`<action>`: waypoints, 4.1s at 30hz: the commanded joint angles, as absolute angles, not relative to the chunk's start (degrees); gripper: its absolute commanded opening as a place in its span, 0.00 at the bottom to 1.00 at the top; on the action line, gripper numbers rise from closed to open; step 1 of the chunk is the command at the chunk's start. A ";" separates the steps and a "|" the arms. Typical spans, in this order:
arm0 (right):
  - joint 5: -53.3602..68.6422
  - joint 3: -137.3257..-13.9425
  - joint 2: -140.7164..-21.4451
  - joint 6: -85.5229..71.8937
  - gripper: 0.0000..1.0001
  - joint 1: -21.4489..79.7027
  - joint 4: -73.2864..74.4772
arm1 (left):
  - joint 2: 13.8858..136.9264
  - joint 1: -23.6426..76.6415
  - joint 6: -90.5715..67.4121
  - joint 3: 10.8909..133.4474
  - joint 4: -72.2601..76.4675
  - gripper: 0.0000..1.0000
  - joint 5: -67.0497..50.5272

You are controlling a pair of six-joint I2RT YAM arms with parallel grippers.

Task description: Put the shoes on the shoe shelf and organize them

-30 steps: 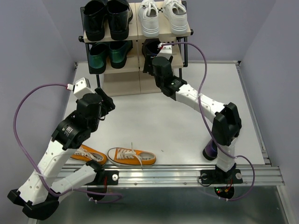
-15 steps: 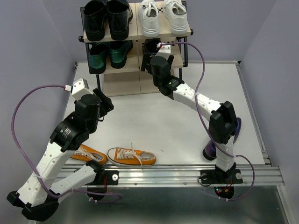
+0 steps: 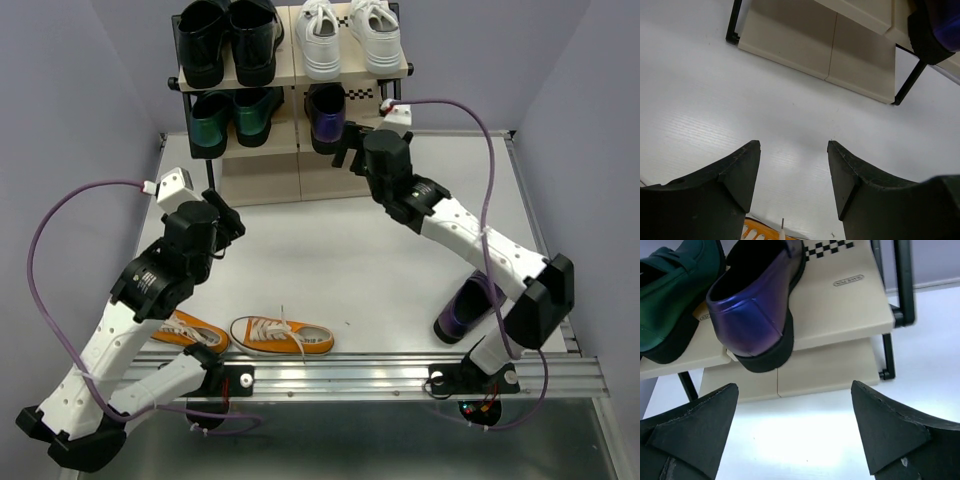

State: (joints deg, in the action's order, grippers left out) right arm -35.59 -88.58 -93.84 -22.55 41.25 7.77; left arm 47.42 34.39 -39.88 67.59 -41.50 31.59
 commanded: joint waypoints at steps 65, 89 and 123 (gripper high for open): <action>-31.55 -57.30 -86.39 -30.06 0.14 74.62 30.85 | 51.50 34.01 -38.06 64.95 -34.80 0.67 30.06; -24.02 -45.62 -54.57 -52.64 0.90 57.39 42.71 | 52.12 34.01 -38.14 64.78 -32.61 0.67 26.90; -32.86 -68.28 -62.58 -35.51 0.01 51.06 54.84 | 51.86 34.10 -37.71 65.30 -32.61 0.67 27.33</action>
State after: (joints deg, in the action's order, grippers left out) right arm -25.10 -59.05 -65.19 -37.47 51.77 53.10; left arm 52.23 34.37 -38.57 64.07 -34.92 26.37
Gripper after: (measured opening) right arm 0.075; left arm 0.669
